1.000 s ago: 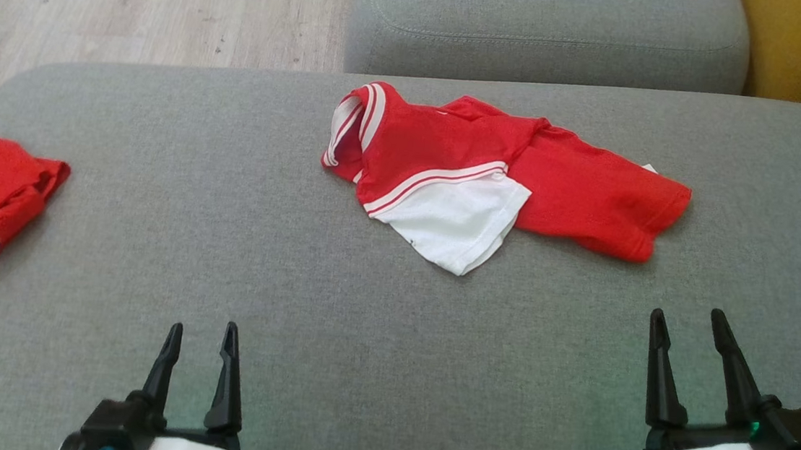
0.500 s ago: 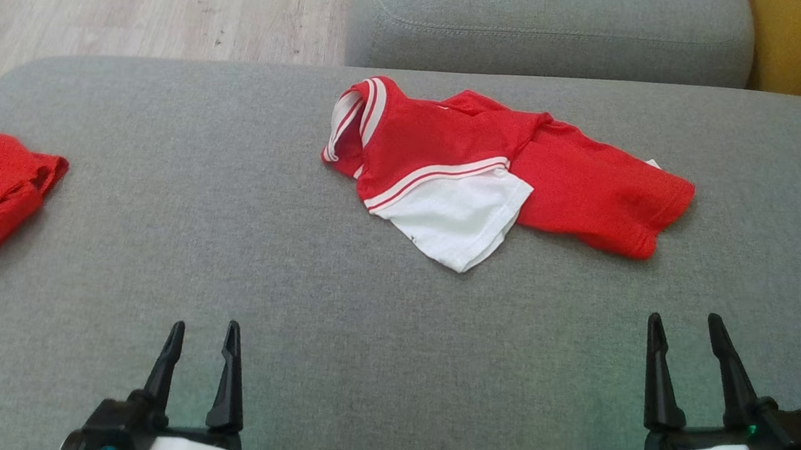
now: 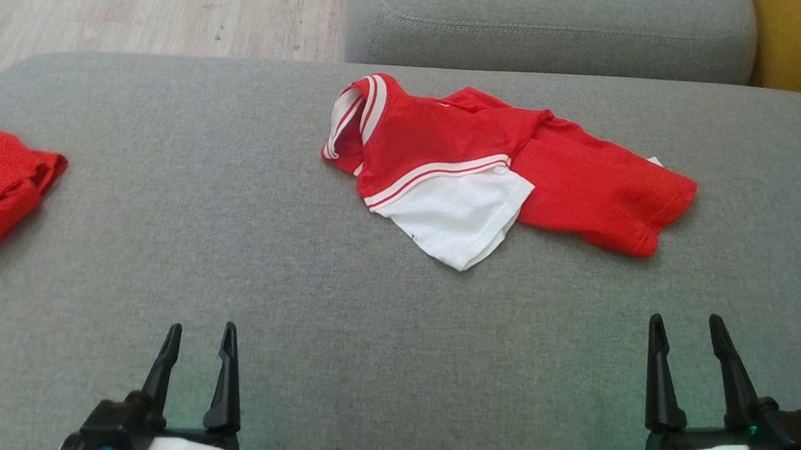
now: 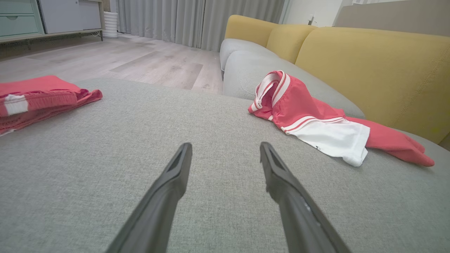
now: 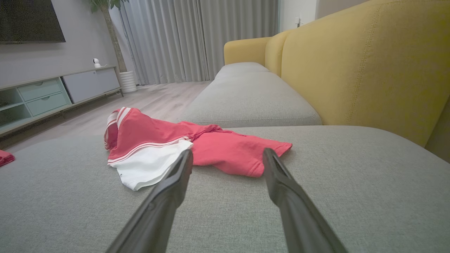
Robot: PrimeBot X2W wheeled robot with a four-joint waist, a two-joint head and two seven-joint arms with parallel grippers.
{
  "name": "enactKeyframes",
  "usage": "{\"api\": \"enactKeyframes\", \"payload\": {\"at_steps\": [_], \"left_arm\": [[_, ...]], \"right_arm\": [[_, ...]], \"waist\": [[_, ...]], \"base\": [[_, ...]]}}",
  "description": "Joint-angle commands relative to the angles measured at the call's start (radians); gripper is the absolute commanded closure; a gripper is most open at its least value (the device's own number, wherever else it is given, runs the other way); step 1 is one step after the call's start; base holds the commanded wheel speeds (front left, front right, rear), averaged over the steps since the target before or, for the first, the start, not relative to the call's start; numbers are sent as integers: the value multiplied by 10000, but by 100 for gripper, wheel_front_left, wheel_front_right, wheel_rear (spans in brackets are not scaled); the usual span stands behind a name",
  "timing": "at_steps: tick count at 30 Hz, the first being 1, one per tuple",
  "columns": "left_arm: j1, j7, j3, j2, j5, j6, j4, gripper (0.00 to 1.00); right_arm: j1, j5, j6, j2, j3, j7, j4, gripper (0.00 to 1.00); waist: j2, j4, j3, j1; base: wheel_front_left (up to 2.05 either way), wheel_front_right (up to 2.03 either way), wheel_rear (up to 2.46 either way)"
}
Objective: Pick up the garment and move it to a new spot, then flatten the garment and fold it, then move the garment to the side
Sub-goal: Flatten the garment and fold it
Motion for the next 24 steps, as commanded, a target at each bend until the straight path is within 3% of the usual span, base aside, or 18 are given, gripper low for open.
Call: {"api": "enactKeyframes", "payload": {"at_steps": [1, 6, 16, 21, 24], "left_arm": [[-420, -93, 345, -62, 108, -34, -236, 0], [-472, -93, 412, -90, 131, -48, -266, 0], [-872, -93, 418, -136, 248, -96, -515, 0], [-1244, -93, 280, -162, 308, -121, -842, 0], [-1466, -93, 158, -174, 331, -129, -1084, 0]], "right_arm": [[-274, -18, 77, -58, 213, -105, -277, 0], [-344, -5, 77, -58, 115, -105, -249, 0], [-2200, -721, 77, -58, -1415, -77, 754, 0], [-4092, -1601, 77, -109, -2234, 922, 1681, 0], [-5093, -1842, 77, -476, -2586, 1791, 2314, 0]], "waist": [[-1, -1, 17, 0], [-1, 2, 151, 0], [-1, 131, 870, 0], [-1, 364, 1524, 0], [-1, 565, 1958, 0]], "base": [[0, 0, 0], [0, 0, 0], [0, 0, 0], [0, 0, 0], [0, 0, 0]]}}
